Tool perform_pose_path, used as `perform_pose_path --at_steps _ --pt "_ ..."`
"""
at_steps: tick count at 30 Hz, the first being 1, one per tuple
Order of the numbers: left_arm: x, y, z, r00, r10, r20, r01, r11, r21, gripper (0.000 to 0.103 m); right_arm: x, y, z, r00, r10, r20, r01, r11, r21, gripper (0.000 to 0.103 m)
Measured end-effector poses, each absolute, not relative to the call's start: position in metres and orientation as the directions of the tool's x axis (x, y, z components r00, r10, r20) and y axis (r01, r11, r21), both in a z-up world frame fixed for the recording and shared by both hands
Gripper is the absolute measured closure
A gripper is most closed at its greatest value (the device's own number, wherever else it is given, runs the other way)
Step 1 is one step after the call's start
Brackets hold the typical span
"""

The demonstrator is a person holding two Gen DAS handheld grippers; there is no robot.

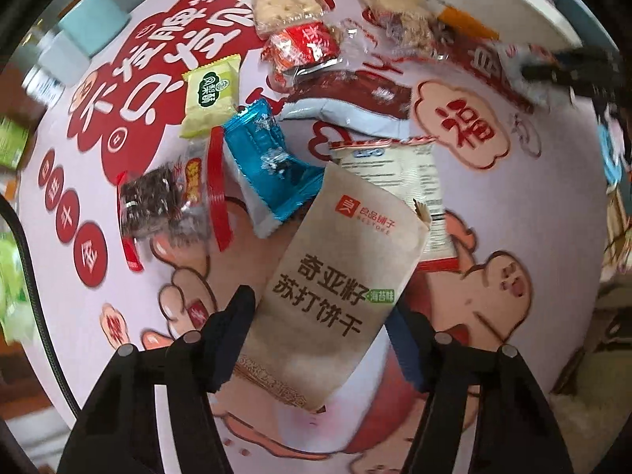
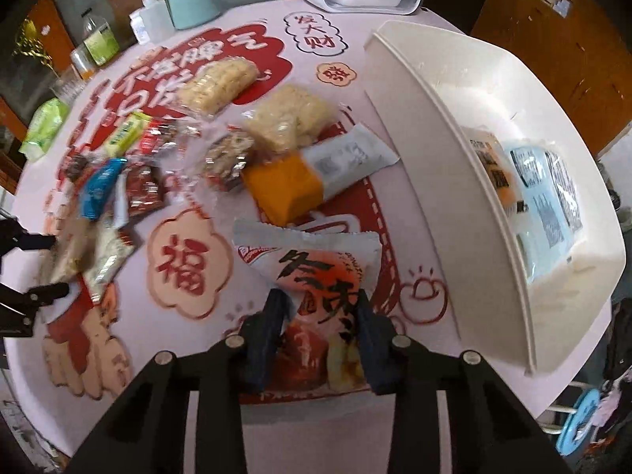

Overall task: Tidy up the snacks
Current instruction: 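Grasp the beige soda-cracker pack with the left tool while the right grasps the red-and-white bread bag, then carry both packs over the white tray and release them inside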

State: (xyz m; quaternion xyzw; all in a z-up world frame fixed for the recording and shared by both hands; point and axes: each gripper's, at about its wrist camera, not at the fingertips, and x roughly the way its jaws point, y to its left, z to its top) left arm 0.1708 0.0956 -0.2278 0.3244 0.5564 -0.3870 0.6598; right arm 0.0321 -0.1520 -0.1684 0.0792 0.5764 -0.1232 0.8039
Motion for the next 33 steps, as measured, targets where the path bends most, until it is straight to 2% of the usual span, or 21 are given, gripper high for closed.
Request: perform_pose_path --at_steps 8,14,19,26,33 --pt "0.136 0.106 -0.193 0.089 -0.231 -0.969 0.8 0.597 -0.069 0.039 0.014 -0.137 -0.128 0.395 -0.041 -0.918 0.263 0.962 0.07 0.069" --pt "0.104 0.094 -0.149 0.138 -0.337 -0.931 0.745 0.655 -0.127 0.039 0.001 -0.134 -0.093 0.47 -0.021 -0.882 0.218 0.971 0.094 0.069" --pt "0.084 0.073 -0.106 0.211 -0.397 -0.893 0.729 0.672 -0.127 0.039 -0.006 -0.146 -0.063 0.549 0.009 -0.836 0.163 0.98 0.118 0.069" --pt "0.061 0.02 -0.055 0.315 -0.442 -0.84 0.688 0.716 -0.119 0.039 -0.017 -0.2 -0.03 0.634 0.062 -0.771 0.075 0.987 0.142 0.068" --pt "0.051 -0.078 -0.023 0.4 -0.445 -0.801 0.634 0.765 -0.109 0.039 -0.023 -0.289 -0.005 0.698 0.038 -0.715 0.073 0.99 0.124 0.068"
